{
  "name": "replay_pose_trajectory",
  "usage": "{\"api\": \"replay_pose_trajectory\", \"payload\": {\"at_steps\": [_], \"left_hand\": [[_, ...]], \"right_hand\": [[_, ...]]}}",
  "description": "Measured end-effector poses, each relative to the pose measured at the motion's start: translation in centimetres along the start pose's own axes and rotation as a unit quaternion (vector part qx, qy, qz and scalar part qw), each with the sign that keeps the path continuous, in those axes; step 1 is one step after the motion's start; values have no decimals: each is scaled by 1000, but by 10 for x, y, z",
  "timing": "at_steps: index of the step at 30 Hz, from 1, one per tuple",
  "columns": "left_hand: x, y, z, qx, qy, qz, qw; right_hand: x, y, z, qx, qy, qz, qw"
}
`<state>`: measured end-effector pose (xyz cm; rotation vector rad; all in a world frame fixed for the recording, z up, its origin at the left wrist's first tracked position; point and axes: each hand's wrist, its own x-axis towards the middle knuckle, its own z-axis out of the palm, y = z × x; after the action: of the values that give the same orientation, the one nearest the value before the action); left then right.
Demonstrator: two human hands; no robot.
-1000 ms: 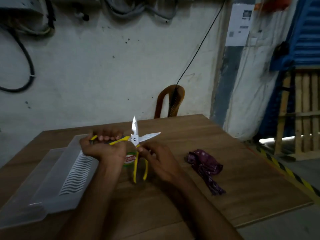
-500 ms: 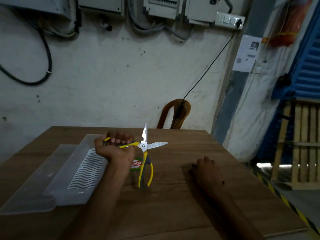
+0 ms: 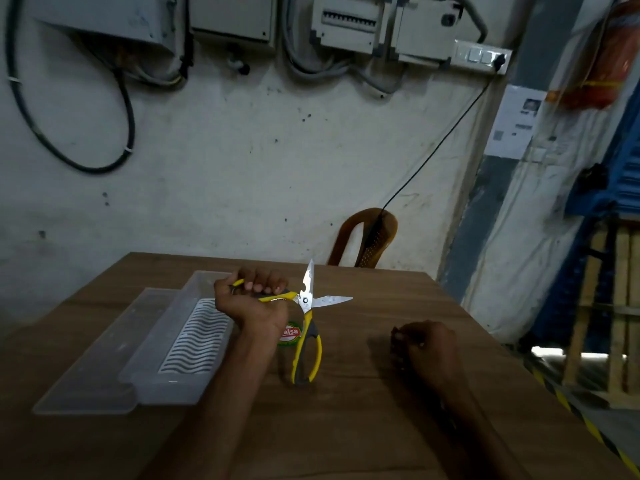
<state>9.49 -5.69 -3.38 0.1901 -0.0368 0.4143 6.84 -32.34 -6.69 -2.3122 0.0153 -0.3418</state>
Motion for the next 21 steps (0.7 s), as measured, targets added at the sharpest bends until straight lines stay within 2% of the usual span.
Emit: {"api": "replay_pose_trajectory", "payload": {"at_steps": [3,4,6,8,13,18,21], "left_hand": [[-1,-3,1,-7,-5,-2,1000],[-2,-6,0,-5,-8,-4,1000],[-3,-9,-2,0,-18,-7,1000],[-4,-10,-4,5,-32,-8,999],[-8,-12,-6,18,-38,1,999],[-8,-12,-6,9,-32,2,999],[-10,-13,-4,10,-29,16,999]], "right_hand": [[-26,-26,13,201,58,-51,976],[-28,-32,22,208,81,-86,971],[-26,-43,42,112,148,-200,962],[-21,-55,65,60,179,-279,942],[-12,-66,107,73,178,-286,939],[-9,-68,102,86,207,-269,937],[-5,-60,96,102,209,-227,946]]}}
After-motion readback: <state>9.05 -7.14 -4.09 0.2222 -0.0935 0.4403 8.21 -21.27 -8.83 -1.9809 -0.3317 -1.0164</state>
